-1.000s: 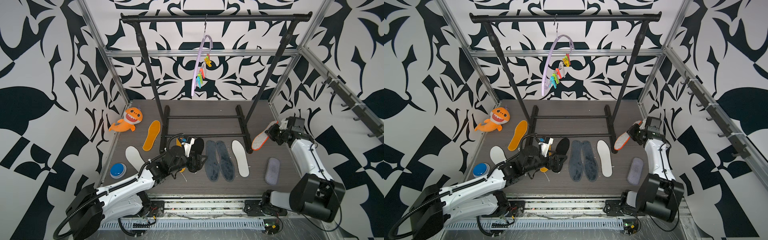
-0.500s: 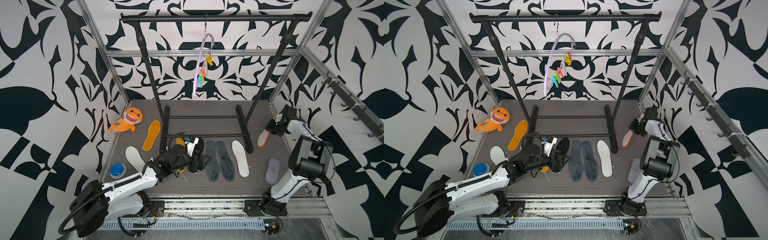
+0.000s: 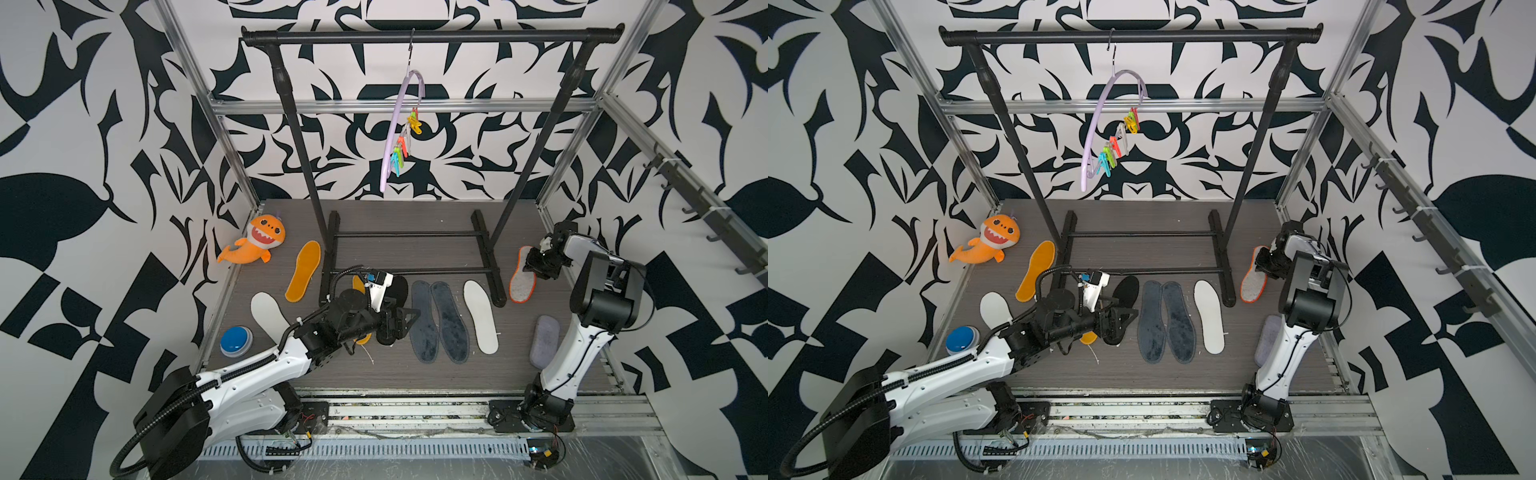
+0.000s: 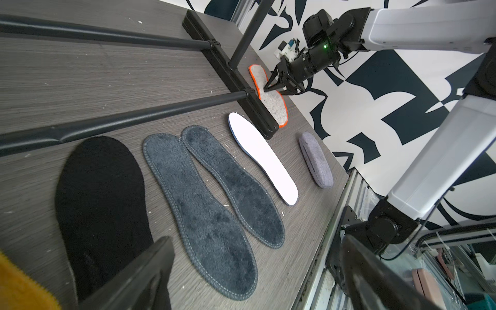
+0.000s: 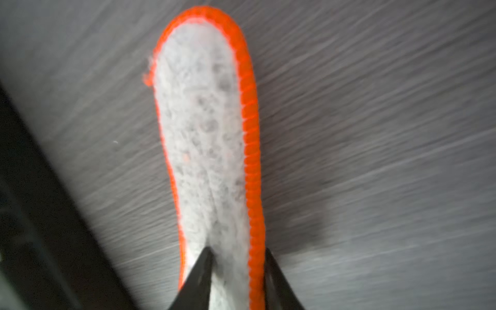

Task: Take the shoe insoles off the hanger
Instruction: Place the insole at the center of the board.

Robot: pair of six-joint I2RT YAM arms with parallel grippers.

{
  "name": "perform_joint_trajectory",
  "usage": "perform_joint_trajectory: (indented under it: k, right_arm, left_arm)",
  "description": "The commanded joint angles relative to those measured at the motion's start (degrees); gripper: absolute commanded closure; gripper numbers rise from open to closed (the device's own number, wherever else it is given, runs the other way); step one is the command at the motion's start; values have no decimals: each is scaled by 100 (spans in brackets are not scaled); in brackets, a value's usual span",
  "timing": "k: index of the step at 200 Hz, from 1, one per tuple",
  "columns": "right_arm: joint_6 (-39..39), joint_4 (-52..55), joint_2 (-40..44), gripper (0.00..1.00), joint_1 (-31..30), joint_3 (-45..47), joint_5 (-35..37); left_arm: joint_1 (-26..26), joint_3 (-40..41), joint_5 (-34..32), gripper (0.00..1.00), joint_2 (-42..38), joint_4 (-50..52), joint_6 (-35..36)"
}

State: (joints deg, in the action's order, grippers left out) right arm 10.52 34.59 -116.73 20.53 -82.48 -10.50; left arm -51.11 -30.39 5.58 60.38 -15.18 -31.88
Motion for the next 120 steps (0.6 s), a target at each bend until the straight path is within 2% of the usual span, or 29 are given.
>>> perform_joint_trajectory:
  k: [1, 30, 36, 40, 50, 74, 97, 120]
  right_arm:
    - [61, 173, 278, 55, -14, -90, 489]
    - [207, 67, 690, 46, -9, 54, 598]
    - [253, 10, 806, 28, -9, 111, 606]
    - [285, -20, 892, 20, -6, 149, 617]
    - [345, -93, 1113, 8, -10, 249, 675]
    - [544, -427, 1894, 3, -8, 711, 747]
    - [814, -797, 2861, 2, -10, 1306, 840]
    - [1096, -1118, 3896, 0, -10, 1892, 1153]
  left_arm:
    - [22, 51, -254, 1, -185, 187, 61]
    - [22, -23, -578, 1, -391, 428, 235]
    - [22, -28, -668, 1, -456, 477, 264]
    - [20, -33, -731, 1, -504, 515, 291]
    - [22, -37, -863, 1, -660, 601, 386]
    - [22, 33, -1449, 1, -1196, 906, 574]
    - [21, 78, -2307, 1, -1645, 1290, 642]
    - [22, -159, -2579, 1, -1931, 1907, 1050]
